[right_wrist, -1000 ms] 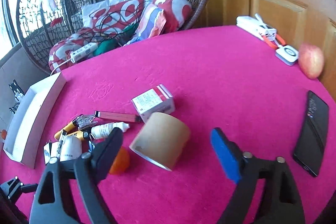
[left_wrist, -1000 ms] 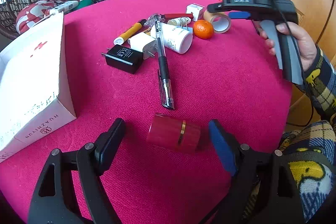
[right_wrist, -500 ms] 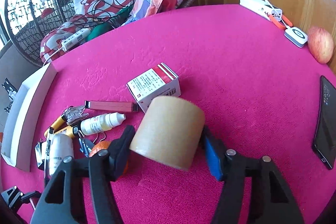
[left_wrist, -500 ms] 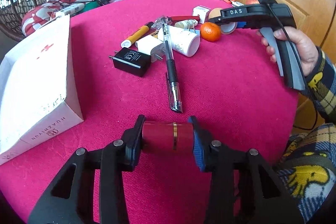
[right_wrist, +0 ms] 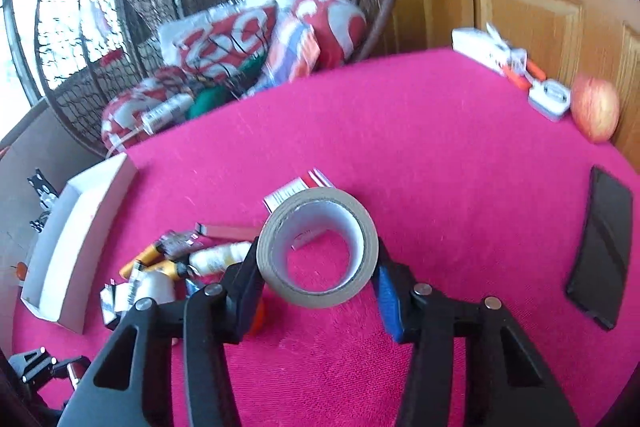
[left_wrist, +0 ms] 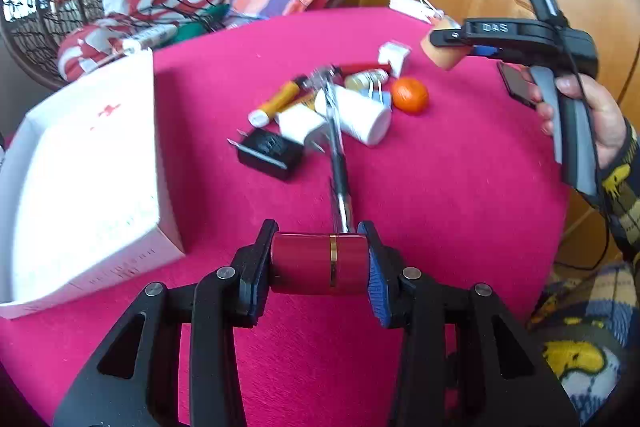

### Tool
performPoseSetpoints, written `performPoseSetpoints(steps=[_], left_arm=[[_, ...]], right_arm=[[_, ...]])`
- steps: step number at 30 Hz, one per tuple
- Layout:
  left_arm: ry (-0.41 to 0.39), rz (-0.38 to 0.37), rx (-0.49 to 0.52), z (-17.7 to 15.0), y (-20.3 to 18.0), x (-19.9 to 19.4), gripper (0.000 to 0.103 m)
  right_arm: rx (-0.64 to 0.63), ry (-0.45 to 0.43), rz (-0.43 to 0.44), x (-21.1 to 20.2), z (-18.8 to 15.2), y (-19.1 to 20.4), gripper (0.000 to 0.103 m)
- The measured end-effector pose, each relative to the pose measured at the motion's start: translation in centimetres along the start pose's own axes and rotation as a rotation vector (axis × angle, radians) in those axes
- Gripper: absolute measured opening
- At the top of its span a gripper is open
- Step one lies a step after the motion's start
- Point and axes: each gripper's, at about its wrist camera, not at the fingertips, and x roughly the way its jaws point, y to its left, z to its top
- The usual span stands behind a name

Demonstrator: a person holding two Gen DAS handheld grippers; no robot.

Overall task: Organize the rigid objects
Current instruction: 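Grasp the red gold-banded cylinder with left tool while right tool grasps brown tape roll, then carry the red cylinder and tape roll in both tools over the white tray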

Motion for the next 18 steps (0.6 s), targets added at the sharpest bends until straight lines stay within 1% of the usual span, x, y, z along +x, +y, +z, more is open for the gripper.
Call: performPoseSetpoints(steps=[5,11,18], left_arm=[[-0.04,0.037,-0.015,1.1,0.6,-0.8,0.04],[-0.1,0.049,-0.068,2.0,1.6,-2.3,0.04],[-0.208,0.098,-0.152,3.0,4.3,-5.6,0.04]], right_arm=[[-0.018,-0.036,0.035,-1.2,0.7,0.9,0.05],[-0.032,-0.063,0.055,-2.0,1.0,1.6,0.05],[-0.06,-0.111,0.083,-3.7,1.8,2.8,0.05]])
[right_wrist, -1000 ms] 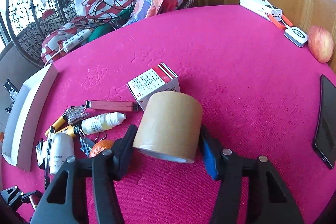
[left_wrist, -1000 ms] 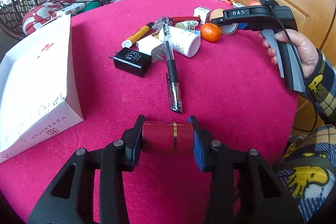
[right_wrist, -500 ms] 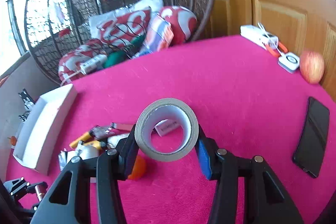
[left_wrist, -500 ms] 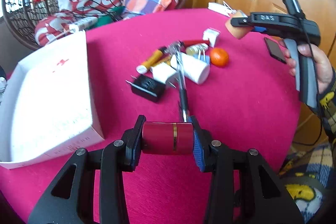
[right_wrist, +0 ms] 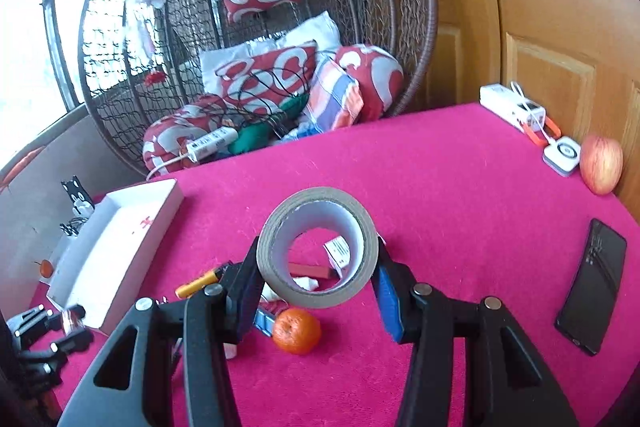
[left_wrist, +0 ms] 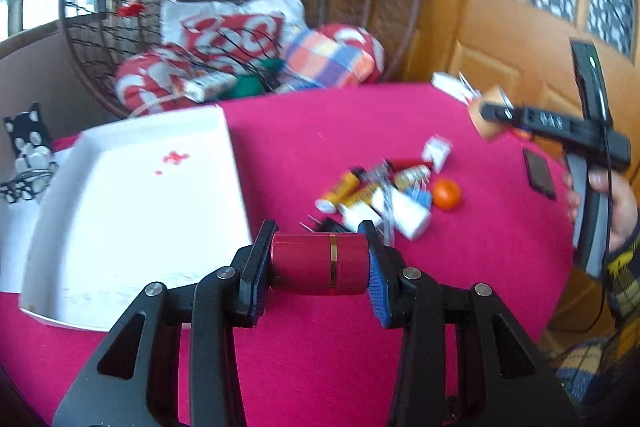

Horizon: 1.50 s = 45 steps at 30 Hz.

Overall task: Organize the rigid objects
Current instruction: 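Carry the red cylinder and tape roll in both tools over the white tray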

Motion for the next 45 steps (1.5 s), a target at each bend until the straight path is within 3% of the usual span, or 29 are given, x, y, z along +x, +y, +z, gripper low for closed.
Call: performPoseSetpoints(steps=[15,27,45], left_arm=[[-0.129,0.155,-0.17,1.1,7.1,-4.6,0.04],[-0.184,0.204,-0.24,0.8,10.4,-6.9,0.04],[-0.219,0.248,-0.302,1.7,15.5,-8.5,0.04]], right_arm=[[-0.058,-0.03,0.057,-0.9,1.2,2.7,0.05],[-0.13,-0.053,0.116,-1.1,2.5,6.5,0.05],[-0.298,-0.049,0.268,0.2,3.7,16.5,0.05]])
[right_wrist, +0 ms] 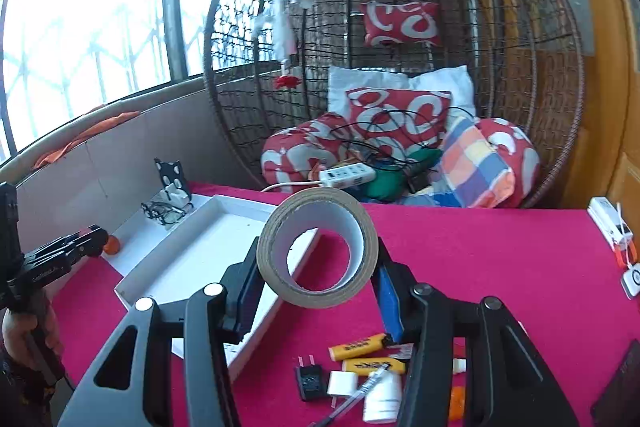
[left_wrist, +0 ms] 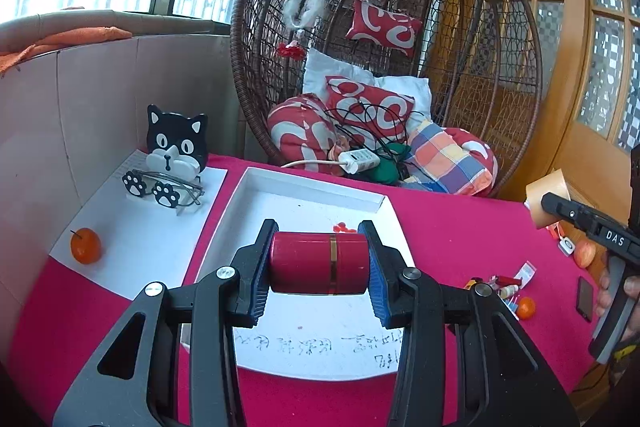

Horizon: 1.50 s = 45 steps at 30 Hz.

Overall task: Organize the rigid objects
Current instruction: 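Carry the red cylinder and tape roll in both tools over the white tray, then open right tool to drop tape roll while left tool releases red cylinder into tray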

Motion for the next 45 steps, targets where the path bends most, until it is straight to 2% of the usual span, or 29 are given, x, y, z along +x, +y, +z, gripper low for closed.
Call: performPoseSetpoints(steps=[7,15,25,31,37,38,39,40,41,42,44,45], left_arm=[[0.05,-0.013,-0.037,1.3,1.2,2.9,0.04],[0.108,0.035,-0.039,2.3,1.5,7.8,0.04],[0.237,0.099,-0.069,-0.2,2.6,14.3,0.041],[0.27,0.162,-0.052,-0.9,3.4,15.9,0.041],[0.301,0.201,-0.061,-1.3,3.9,16.5,0.042],[0.303,0.209,-0.063,-1.4,3.9,16.4,0.044],[0.303,0.213,-0.066,-1.4,3.9,16.3,0.057],[0.297,0.216,-0.07,-1.4,3.9,16.2,0.083],[0.287,0.22,-0.068,-1.4,3.8,16.0,0.093],[0.273,0.228,-0.06,-1.3,3.6,15.8,0.103],[0.261,0.235,-0.051,-1.2,3.3,15.3,0.103],[0.256,0.237,-0.056,-1.1,3.3,15.0,0.103]], right_arm=[[-0.066,0.044,0.054,3.2,1.0,3.7,0.05],[-0.128,0.134,0.082,8.1,0.4,6.9,0.05],[-0.128,0.268,0.093,14.4,-2.9,9.3,0.05],[-0.145,0.297,0.071,16.7,-3.6,10.1,0.05],[-0.144,0.288,0.033,17.3,-4.1,9.9,0.05],[-0.142,0.284,0.028,17.3,-4.1,9.8,0.051],[-0.135,0.277,0.023,17.1,-4.1,9.6,0.054],[-0.126,0.271,0.027,16.9,-4.0,9.5,0.07],[-0.113,0.264,0.033,16.8,-4.0,9.3,0.09],[-0.099,0.249,0.034,16.4,-3.9,9.1,0.093],[-0.096,0.218,0.025,15.7,-3.8,9.0,0.103],[-0.099,0.196,0.018,15.2,-3.7,8.9,0.103]])
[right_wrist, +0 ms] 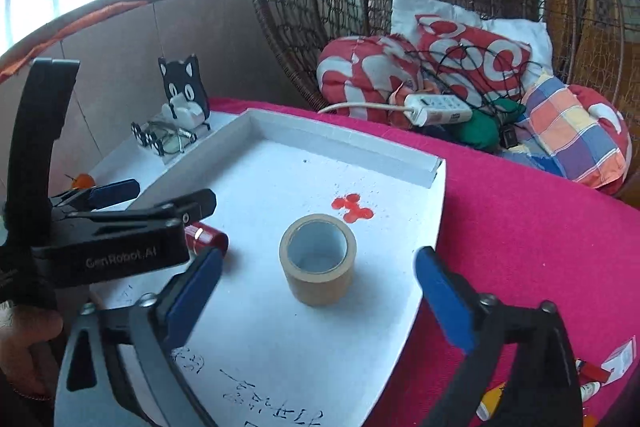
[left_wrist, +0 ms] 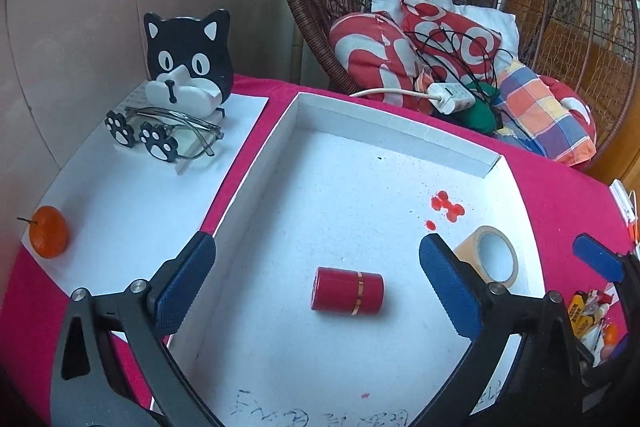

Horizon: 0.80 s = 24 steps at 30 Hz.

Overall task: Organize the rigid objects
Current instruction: 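Open right tool to drop tape roll while left tool releases red cylinder into tray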

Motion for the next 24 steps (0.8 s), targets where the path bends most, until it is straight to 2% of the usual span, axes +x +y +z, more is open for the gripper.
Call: performPoseSetpoints(steps=[3,7,13,15,19,24], left_arm=[[-0.042,-0.005,-0.037,-0.1,0.2,-1.6,0.103],[-0.123,-0.054,-0.085,-0.2,0.3,-4.8,0.103],[-0.186,-0.125,-0.061,-0.6,-1.9,-7.9,0.103],[-0.196,-0.16,-0.034,-0.9,-3.1,-8.7,0.103],[-0.202,-0.261,0.056,-2.4,-6.5,-10.0,0.103],[-0.104,-0.397,0.217,-5.9,-12.6,-10.1,0.103]], right_arm=[[0.01,-0.034,-0.022,-1.1,-0.2,-0.3,0.103],[0.066,-0.072,-0.031,-2.9,-0.4,-1.9,0.103],[0.17,-0.115,-0.045,-5.2,-0.4,-4.7,0.103],[0.188,-0.133,-0.056,-6.1,-0.4,-5.8,0.103],[0.238,-0.22,-0.106,-9.5,-0.7,-9.4,0.103],[0.284,-0.315,-0.172,-13.4,-2.3,-14.3,0.103]])
